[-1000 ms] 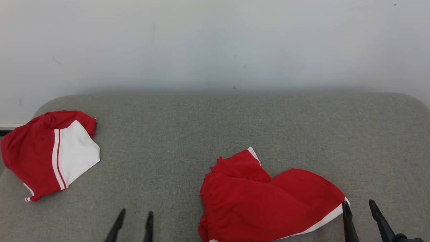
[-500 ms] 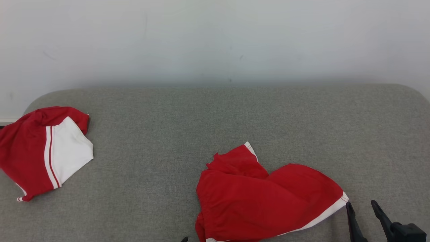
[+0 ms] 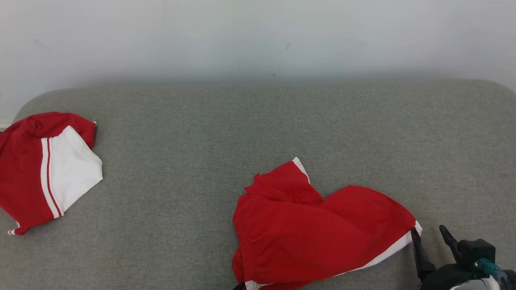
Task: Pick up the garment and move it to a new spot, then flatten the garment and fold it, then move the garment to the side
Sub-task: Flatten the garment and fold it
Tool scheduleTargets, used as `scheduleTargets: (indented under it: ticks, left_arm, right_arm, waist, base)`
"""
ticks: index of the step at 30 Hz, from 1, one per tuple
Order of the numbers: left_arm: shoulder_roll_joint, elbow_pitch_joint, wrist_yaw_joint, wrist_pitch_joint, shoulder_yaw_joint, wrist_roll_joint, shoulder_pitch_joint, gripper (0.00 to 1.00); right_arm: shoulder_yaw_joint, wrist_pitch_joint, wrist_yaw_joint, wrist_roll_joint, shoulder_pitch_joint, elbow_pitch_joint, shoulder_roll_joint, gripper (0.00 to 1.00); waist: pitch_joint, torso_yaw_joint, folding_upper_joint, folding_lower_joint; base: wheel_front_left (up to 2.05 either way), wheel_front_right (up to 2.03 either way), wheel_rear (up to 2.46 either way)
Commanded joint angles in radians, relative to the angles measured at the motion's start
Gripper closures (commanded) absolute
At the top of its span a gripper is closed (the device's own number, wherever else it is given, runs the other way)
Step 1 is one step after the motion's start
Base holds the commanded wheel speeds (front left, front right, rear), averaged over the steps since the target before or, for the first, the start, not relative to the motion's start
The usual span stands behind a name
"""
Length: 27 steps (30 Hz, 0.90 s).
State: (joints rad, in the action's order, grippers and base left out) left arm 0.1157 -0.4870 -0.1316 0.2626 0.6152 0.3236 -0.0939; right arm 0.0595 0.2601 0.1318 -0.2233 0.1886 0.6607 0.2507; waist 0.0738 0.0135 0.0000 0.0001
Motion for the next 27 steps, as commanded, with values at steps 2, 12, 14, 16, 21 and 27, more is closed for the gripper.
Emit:
scheduleTargets:
  ticks: [2,12,14,16,21,27]
  left_arm:
    - [0.0,-0.012,0.002,0.003,0.004,0.015,-0.021,0.0]
    - [-0.012,-0.071,0.002,0.003,0.051,0.048,-0.101,0.0]
    - [-0.014,-0.088,0.002,0.003,0.064,0.062,-0.113,0.55]
    - [-0.017,-0.098,0.002,0.003,0.075,0.074,-0.127,1.0]
    - [-0.018,-0.086,0.002,0.003,0.082,0.092,-0.116,1.0]
    - [0.006,-0.006,0.002,0.003,0.034,0.082,-0.064,1.0]
  right_arm:
    - [0.019,0.004,-0.002,-0.01,0.029,0.035,0.009,0.0]
    - [0.087,0.004,-0.002,-0.061,0.124,0.188,-0.003,0.0]
    - [0.099,0.003,-0.002,-0.072,0.133,0.209,-0.005,0.62]
    - [0.107,0.003,-0.002,-0.087,0.137,0.217,-0.002,1.0]
    - [0.099,0.004,-0.002,-0.116,0.109,0.18,0.014,1.0]
    - [0.102,0.004,-0.002,-0.146,0.056,0.095,0.008,1.0]
  waist:
    - [0.01,0.006,0.0,-0.0001]
    - [0.046,0.026,0.0,-0.0001]
    - [0.05,0.027,0.0,-0.0001]
    - [0.051,0.028,0.0,-0.0001]
    - [0.033,0.023,0.0,-0.0001]
    - [0.012,0.017,0.0,-0.0001]
  base:
    - [0.0,0.0,0.0]
    - [0.0,0.0,0.0]
    - [0.0,0.0,0.0]
    - [0.0,0.0,0.0]
    - [0.0,0.0,0.0]
    - [0.0,0.0,0.0]
